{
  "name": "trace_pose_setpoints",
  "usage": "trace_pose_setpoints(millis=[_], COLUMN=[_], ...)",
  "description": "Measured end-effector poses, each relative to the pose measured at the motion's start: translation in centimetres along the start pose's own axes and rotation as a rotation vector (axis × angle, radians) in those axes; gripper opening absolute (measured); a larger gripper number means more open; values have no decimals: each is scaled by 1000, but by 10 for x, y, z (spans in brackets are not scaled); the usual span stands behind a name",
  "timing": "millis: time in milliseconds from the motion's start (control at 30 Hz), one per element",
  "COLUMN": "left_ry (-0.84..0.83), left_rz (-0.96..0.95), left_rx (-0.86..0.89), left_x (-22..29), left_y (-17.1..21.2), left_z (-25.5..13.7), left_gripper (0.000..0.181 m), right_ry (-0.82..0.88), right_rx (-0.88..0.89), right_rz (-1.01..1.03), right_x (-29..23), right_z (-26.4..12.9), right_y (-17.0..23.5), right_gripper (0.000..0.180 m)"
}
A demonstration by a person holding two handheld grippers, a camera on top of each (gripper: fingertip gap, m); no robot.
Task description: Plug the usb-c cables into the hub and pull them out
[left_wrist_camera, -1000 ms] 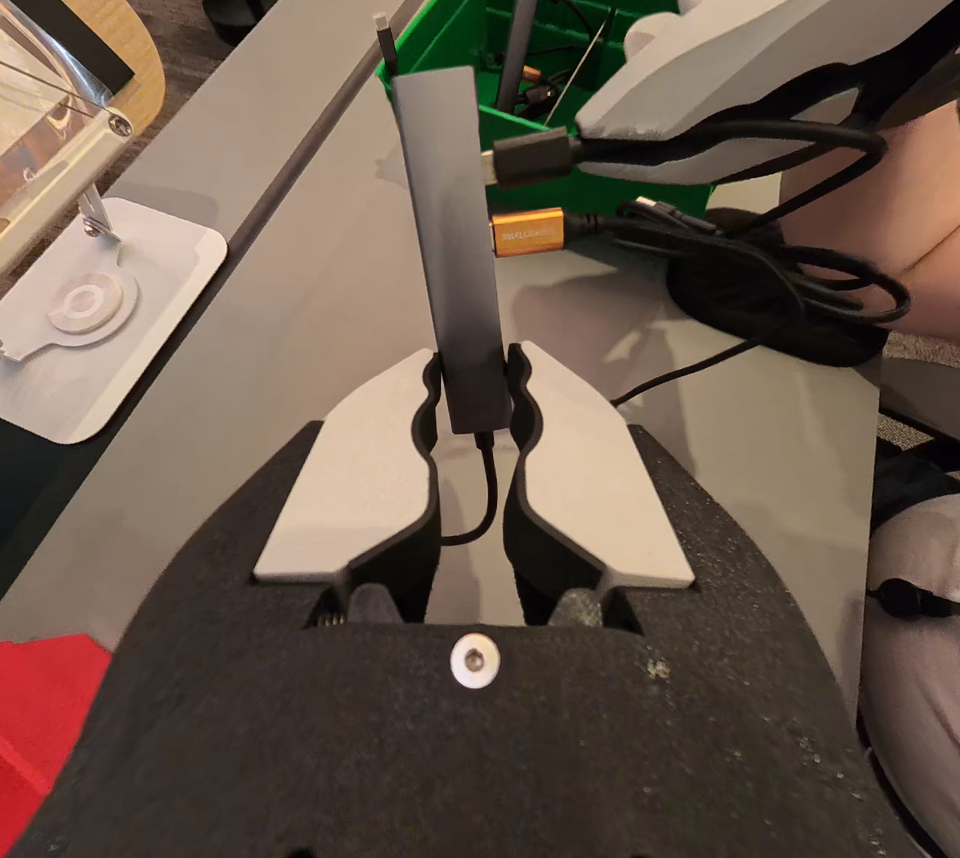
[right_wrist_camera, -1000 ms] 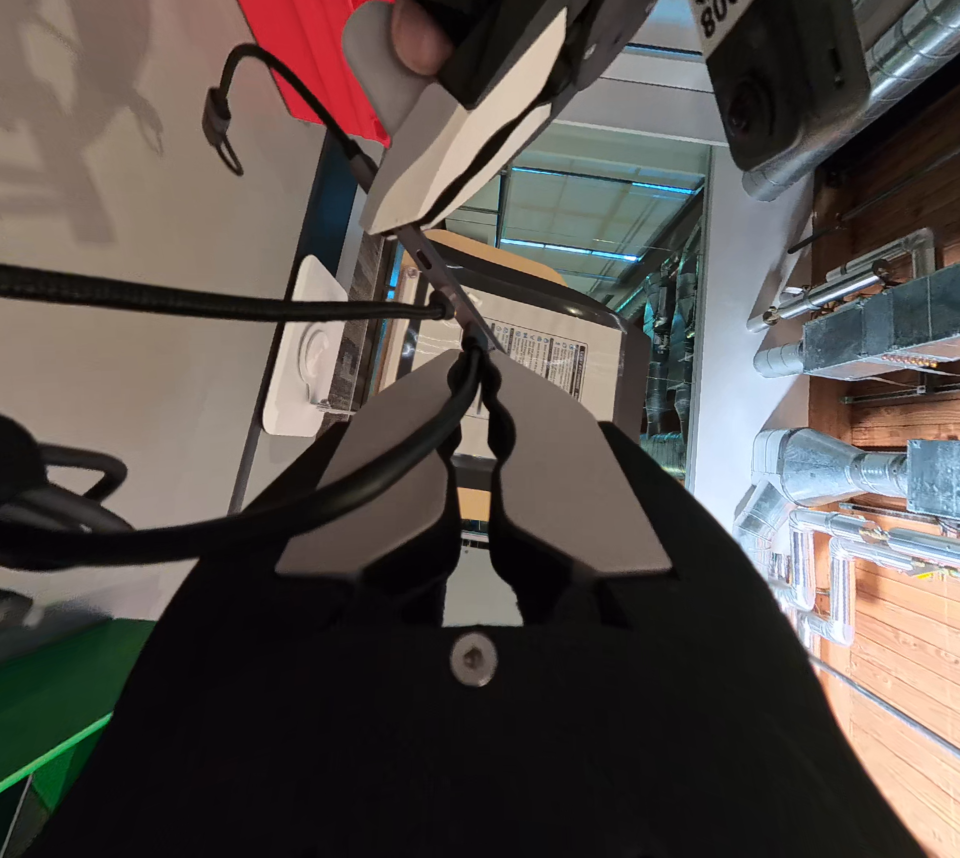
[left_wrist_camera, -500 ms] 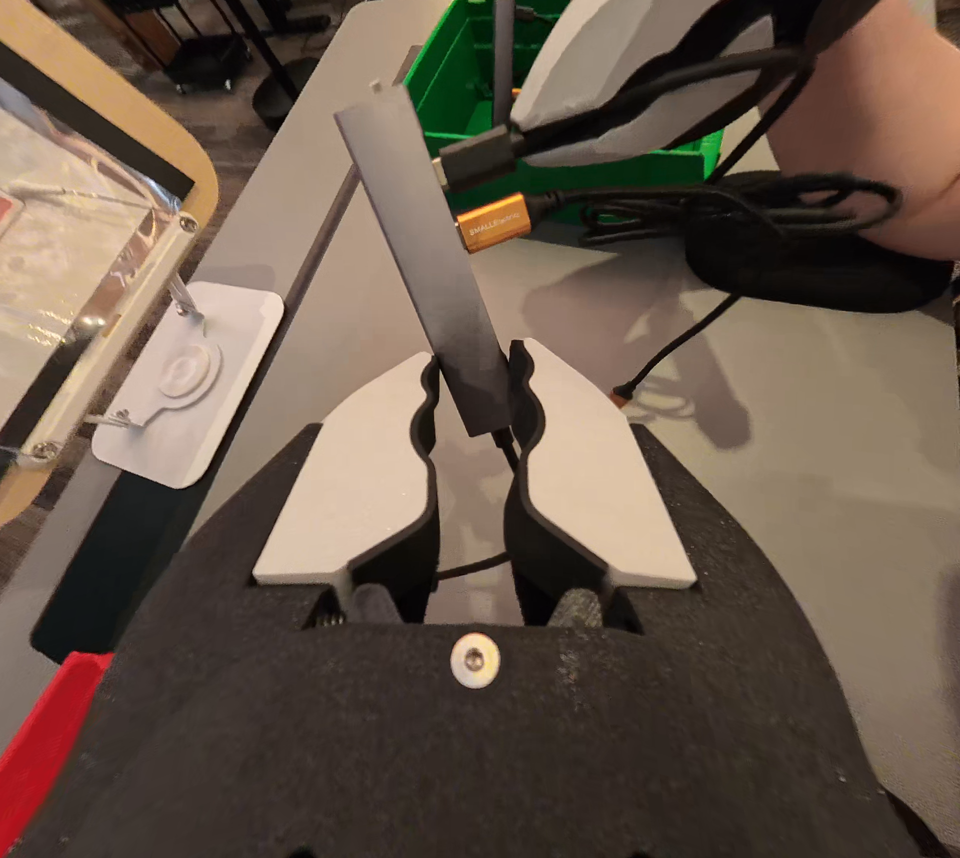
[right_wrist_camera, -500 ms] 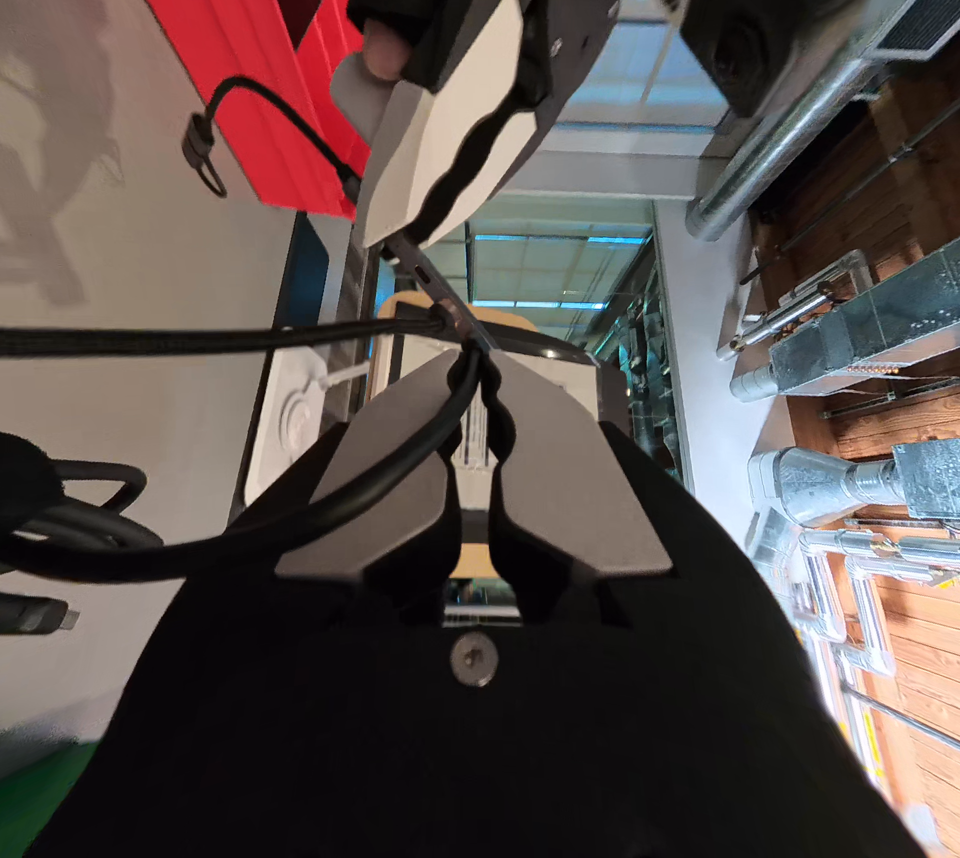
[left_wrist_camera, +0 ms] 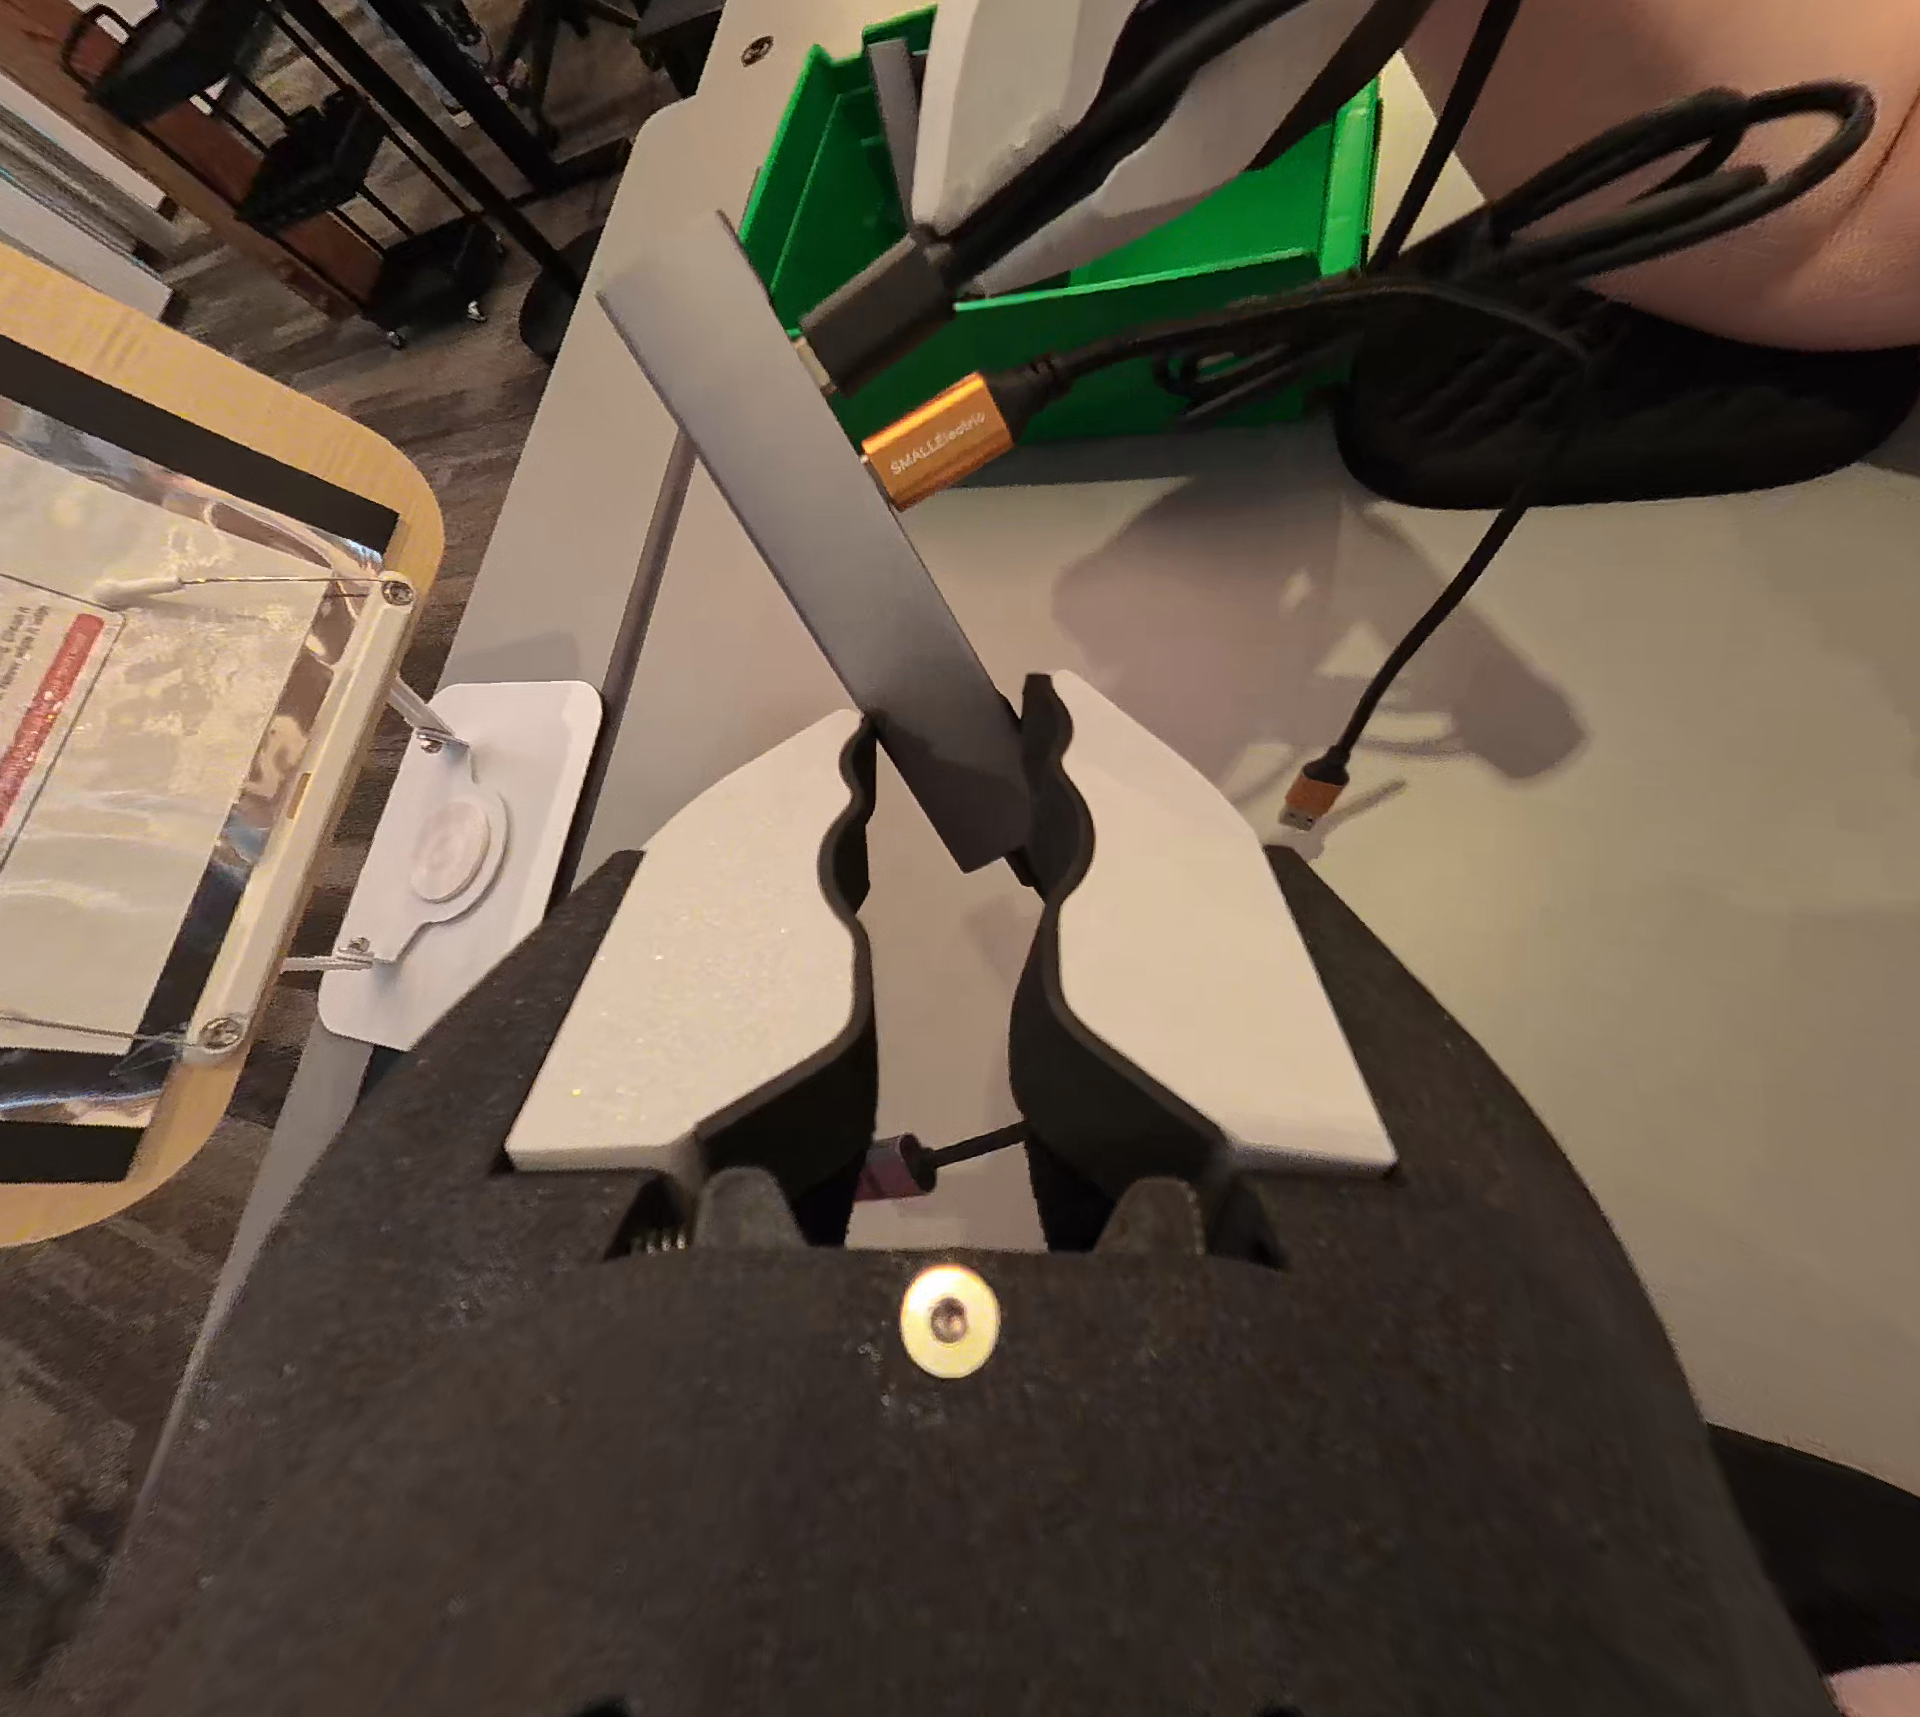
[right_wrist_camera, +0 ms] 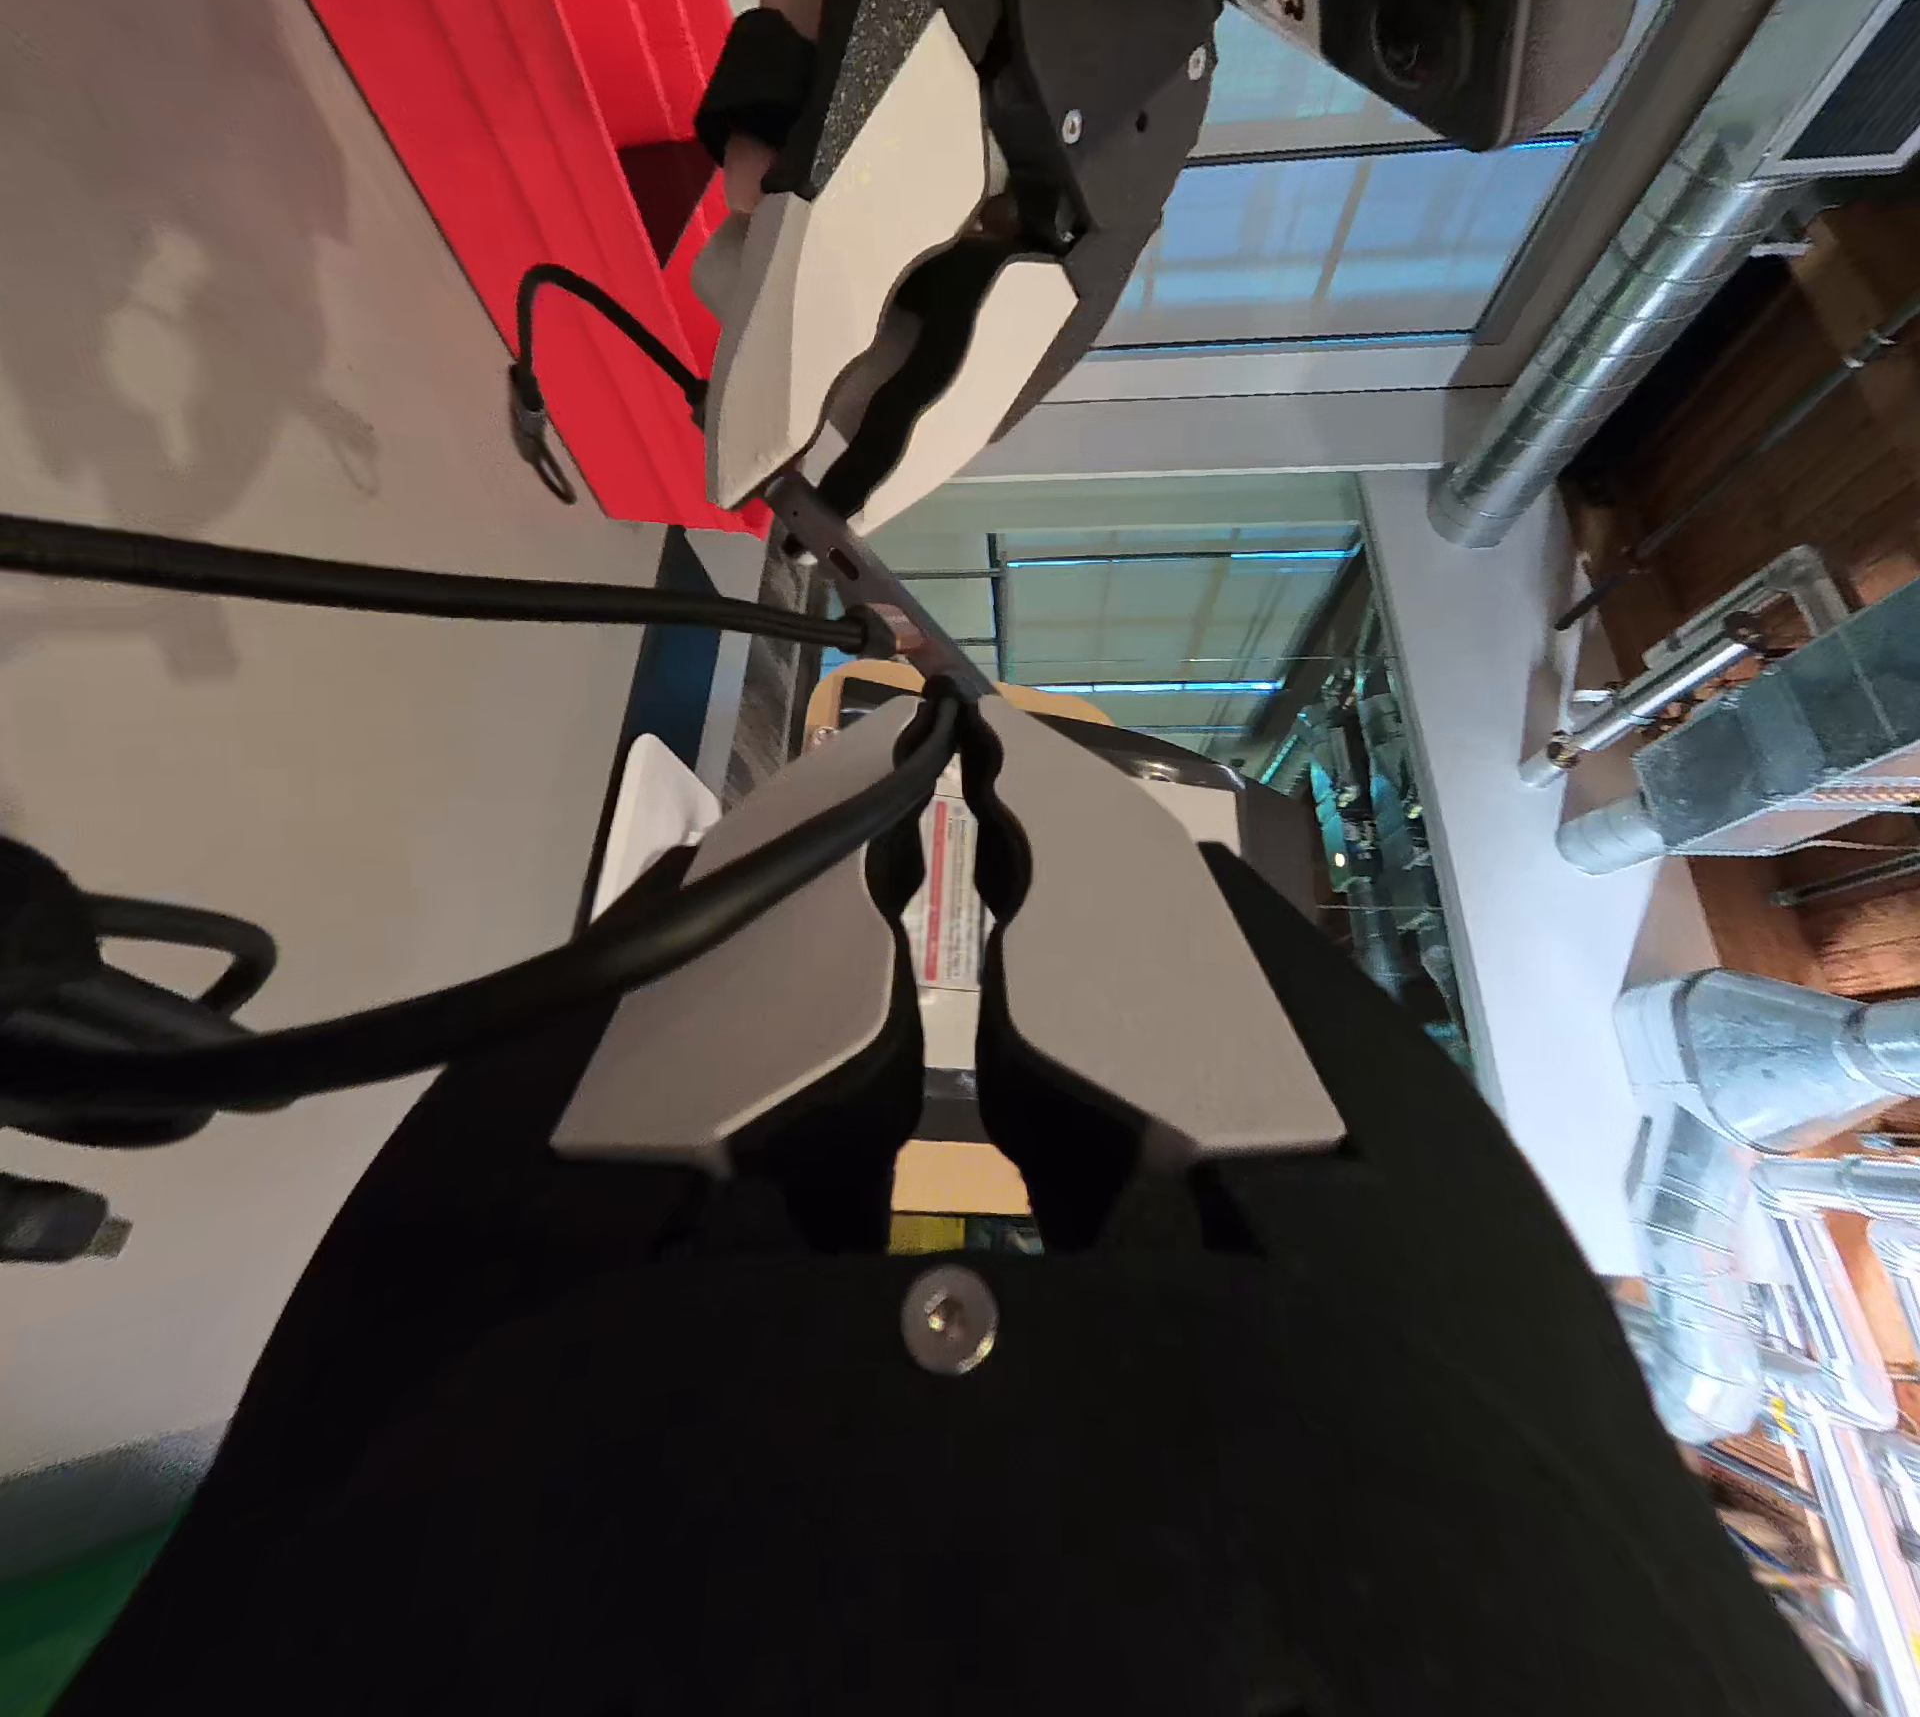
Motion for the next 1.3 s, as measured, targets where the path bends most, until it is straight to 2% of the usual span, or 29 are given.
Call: trace_pose_setpoints(millis=[367,567,600,1000,1167,1300], left_ry=[-25,-13,-9,-20,69,190], left_rz=[7,56,59,38,-17,-106], left_rx=[9,6,4,2,162,400], left_x=[-2,6,7,7,2,-5], left_y=[0,-2,-3,-4,-7,-11], left_z=[-2,-4,-3,-5,-22,-40], left_gripper=[27,28,28,28,28,35], right_ry=[55,40,41,52,173,231], right_rx=[-16,56,66,59,-17,-11], right_rz=[-12,49,53,31,-174,-259], right_x=[1,2,3,4,14,20], right_z=[5,-3,-5,-7,-10,-14], right_y=[0,2,1,0,-15,-30], right_gripper=[6,10,6,6,5,5])
Point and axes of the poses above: each gripper's, where its closed fingertips meet, z out along the fingers, y out of its underside, x = y × z across the jaws, the point moved 7 cm from there along -z, back along the fingers, and after that the axes turned 11 degrees about -z, right-handed, at the moved point
